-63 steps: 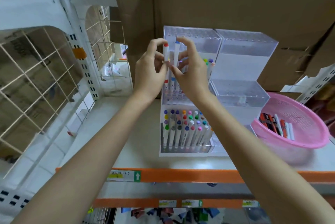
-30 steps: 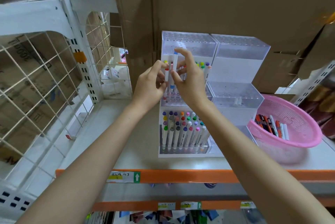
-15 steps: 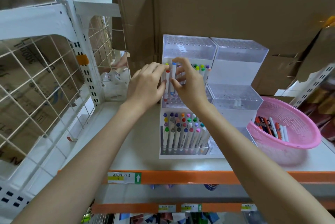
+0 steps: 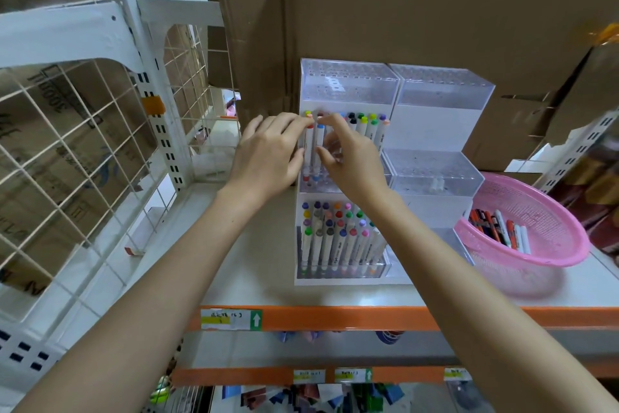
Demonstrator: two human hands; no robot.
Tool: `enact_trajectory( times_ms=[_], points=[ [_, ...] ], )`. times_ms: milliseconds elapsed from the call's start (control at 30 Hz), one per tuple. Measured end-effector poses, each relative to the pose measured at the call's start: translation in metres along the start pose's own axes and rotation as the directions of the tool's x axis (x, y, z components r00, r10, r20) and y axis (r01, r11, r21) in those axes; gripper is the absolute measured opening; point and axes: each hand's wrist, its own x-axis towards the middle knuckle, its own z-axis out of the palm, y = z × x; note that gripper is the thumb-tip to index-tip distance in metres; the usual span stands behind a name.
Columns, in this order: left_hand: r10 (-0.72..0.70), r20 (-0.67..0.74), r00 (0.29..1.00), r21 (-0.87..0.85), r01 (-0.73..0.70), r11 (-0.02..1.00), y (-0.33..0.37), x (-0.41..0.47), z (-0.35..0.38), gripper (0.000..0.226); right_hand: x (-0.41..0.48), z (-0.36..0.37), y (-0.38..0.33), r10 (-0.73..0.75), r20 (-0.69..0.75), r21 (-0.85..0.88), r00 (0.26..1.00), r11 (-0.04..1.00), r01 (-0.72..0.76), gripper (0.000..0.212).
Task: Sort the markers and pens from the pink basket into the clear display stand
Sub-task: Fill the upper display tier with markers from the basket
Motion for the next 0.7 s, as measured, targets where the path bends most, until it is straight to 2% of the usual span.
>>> enact_trajectory(
  times_ms=[100, 233, 367, 500, 700],
  points=[
    [-0.006, 0.002, 1.0, 0.016, 0.006, 1.0, 0.003, 0.001, -0.001, 0.043, -0.001, -0.007, 0.0, -0.045, -0.01, -0.063, 0.999, 0.997, 0.045, 0.043],
    [-0.024, -0.005, 1.0, 0.021, 0.024, 0.999, 0.012, 0.004, -0.003, 0.043, -0.006, -0.016, 0.006, -0.085, -0.027, -0.111, 0.996, 0.99, 0.082, 0.052],
    [0.015, -0.018, 1.0, 0.042, -0.014, 0.999, 0.034, 0.012, -0.001, 0.044, -0.014, -0.03, 0.026, -0.119, -0.028, -0.2, 0.992, 0.973, 0.111, 0.05],
    [0.115, -0.014, 0.993, 0.088, -0.113, 0.99, 0.074, 0.022, 0.014, 0.046, -0.034, -0.058, 0.057, -0.048, -0.045, -0.199, 0.998, 0.979, 0.038, 0.047],
    [0.22, -0.011, 0.975, -0.035, -0.22, 0.975, 0.174, 0.033, 0.06, 0.043, -0.08, -0.116, 0.119, 0.133, -0.092, -0.204, 0.987, 0.967, -0.149, 0.042]
  ],
)
